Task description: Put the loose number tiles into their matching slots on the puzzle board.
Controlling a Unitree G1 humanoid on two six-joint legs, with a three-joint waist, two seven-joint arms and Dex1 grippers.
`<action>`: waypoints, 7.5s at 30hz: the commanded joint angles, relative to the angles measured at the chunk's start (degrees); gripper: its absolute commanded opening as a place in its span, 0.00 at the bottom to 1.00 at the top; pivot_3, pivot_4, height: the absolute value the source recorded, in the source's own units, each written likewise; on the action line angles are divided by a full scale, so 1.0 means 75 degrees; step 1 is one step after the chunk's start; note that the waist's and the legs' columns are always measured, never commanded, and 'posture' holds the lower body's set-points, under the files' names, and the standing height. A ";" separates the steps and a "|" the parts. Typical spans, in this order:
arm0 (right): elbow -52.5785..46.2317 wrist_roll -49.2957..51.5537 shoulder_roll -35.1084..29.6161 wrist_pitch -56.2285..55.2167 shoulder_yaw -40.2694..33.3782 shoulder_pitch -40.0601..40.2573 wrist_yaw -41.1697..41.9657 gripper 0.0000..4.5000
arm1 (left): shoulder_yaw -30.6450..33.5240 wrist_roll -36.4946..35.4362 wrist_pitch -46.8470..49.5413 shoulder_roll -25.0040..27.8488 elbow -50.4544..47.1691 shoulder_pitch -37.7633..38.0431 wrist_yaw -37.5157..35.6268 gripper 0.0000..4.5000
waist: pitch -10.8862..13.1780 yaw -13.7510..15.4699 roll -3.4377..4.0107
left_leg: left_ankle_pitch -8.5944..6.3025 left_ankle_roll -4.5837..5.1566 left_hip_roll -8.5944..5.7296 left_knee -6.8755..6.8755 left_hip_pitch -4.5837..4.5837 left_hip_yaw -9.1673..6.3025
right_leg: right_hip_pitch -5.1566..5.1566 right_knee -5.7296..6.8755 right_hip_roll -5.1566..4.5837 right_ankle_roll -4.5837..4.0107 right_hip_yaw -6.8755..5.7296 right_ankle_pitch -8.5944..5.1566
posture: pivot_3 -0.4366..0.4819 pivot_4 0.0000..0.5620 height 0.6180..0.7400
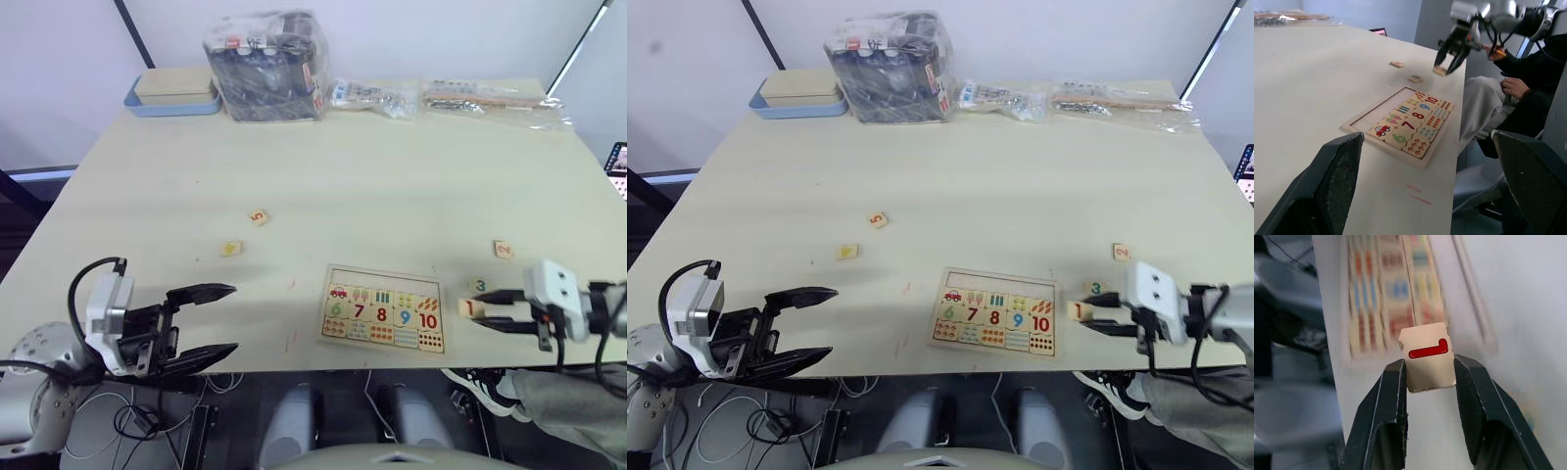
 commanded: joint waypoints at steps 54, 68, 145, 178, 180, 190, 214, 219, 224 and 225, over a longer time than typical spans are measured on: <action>0.2417 -0.0750 0.5427 0.7787 0.6915 -0.8630 -0.3509 0.19 | 0.1046 -0.0330 0.0189 -0.0119 -0.1104 0.0905 0.1387 1.00 | 0.0007 -0.0241 -0.0011 | -0.0002 -0.0002 -0.0020 -0.0014 -0.0052 -0.0019 | -0.0055 -0.0002 -0.0094 -0.0020 -0.0129 0.0014 | 0.48 0.27 1.00; 0.2651 -0.0952 0.5532 0.7595 0.7053 -0.8585 -0.3438 0.19 | 0.1064 -0.0346 0.0166 -0.0153 -0.1153 0.0996 0.1511 1.00 | 0.0009 -0.0242 -0.0007 | -0.0002 -0.0002 -0.0019 -0.0015 -0.0052 -0.0019 | -0.0056 -0.0003 -0.0092 -0.0020 -0.0129 0.0014 | 0.48 0.27 1.00; 0.2446 -0.1135 0.5379 0.7488 0.7270 -0.8575 -0.3169 0.19 | 0.0934 -0.0110 -0.0177 -0.0410 -0.1000 0.1055 0.1515 1.00 | 0.0036 -0.0345 0.0037 | -0.0007 -0.0010 -0.0023 -0.0052 -0.0053 -0.0030 | -0.0060 -0.0021 -0.0263 -0.0024 -0.0268 0.0013 | 0.48 0.27 1.00; 0.2528 -0.1223 0.5484 0.7381 0.7197 -0.8531 -0.3114 0.19 | 0.0873 -0.0059 -0.0152 -0.0474 -0.1078 0.1011 0.1598 1.00 | 0.0038 -0.0361 0.0040 | -0.0007 -0.0010 -0.0028 -0.0055 -0.0054 -0.0032 | -0.0058 -0.0025 -0.0229 -0.0022 -0.0348 0.0013 | 0.48 0.27 1.00; 0.2520 -0.1222 0.5488 0.7386 0.7191 -0.8528 -0.3120 0.19 | 0.0878 -0.0060 -0.0156 -0.0478 -0.1086 0.1023 0.1596 1.00 | 0.0038 -0.0361 0.0040 | -0.0007 -0.0010 -0.0028 -0.0055 -0.0054 -0.0032 | -0.0058 -0.0024 -0.0228 -0.0022 -0.0348 0.0013 | 0.48 0.27 1.00; 0.2499 -0.1217 0.5473 0.7385 0.7193 -0.8543 -0.3106 0.49 | 0.0844 -0.0032 -0.0173 -0.0510 -0.1095 0.1025 0.1606 1.00 | 0.0040 -0.0361 0.0039 | -0.0007 -0.0010 -0.0027 -0.0055 -0.0054 -0.0032 | -0.0058 -0.0024 -0.0223 -0.0021 -0.0348 0.0013 | 0.48 0.27 1.00; 0.1461 -0.0852 0.4426 0.3969 0.4458 -0.6055 -0.2490 0.99 | 0.0923 -0.0078 -0.0166 -0.0532 -0.1168 0.1136 0.1655 1.00 | 0.0021 -0.0317 -0.0006 | -0.0007 -0.0010 -0.0023 -0.0051 -0.0059 -0.0033 | -0.0054 -0.0027 -0.0210 -0.0018 -0.0351 0.0012 | 0.48 0.27 1.00; 0.1767 -0.1163 0.4518 0.3156 0.4240 -0.5558 -0.2473 0.99 | 0.0910 -0.0069 -0.0154 -0.0478 -0.1081 0.1071 0.1611 1.00 | 0.0024 -0.0351 -0.0006 | -0.0006 -0.0009 -0.0019 -0.0046 -0.0056 -0.0023 | -0.0049 -0.0026 -0.0202 -0.0017 -0.0338 0.0012 | 0.48 0.27 1.00; 0.2126 -0.1105 0.4804 0.3045 0.3953 -0.5291 -0.2527 0.68 | 0.0887 -0.0045 -0.0134 -0.0433 -0.1004 0.0987 0.1558 1.00 | 0.0024 -0.0328 -0.0006 | -0.0006 -0.0010 -0.0015 -0.0044 -0.0049 -0.0024 | -0.0045 -0.0023 -0.0197 -0.0018 -0.0338 0.0011 | 0.48 0.27 1.00; 0.2146 -0.1122 0.4843 0.3041 0.3932 -0.5256 -0.2536 0.57 | 0.0883 -0.0043 -0.0132 -0.0428 -0.0993 0.0976 0.1549 1.00 | 0.0024 -0.0319 -0.0007 | -0.0006 -0.0009 -0.0017 -0.0043 -0.0049 -0.0024 | -0.0045 -0.0023 -0.0199 -0.0018 -0.0337 0.0011 | 0.48 0.27 1.00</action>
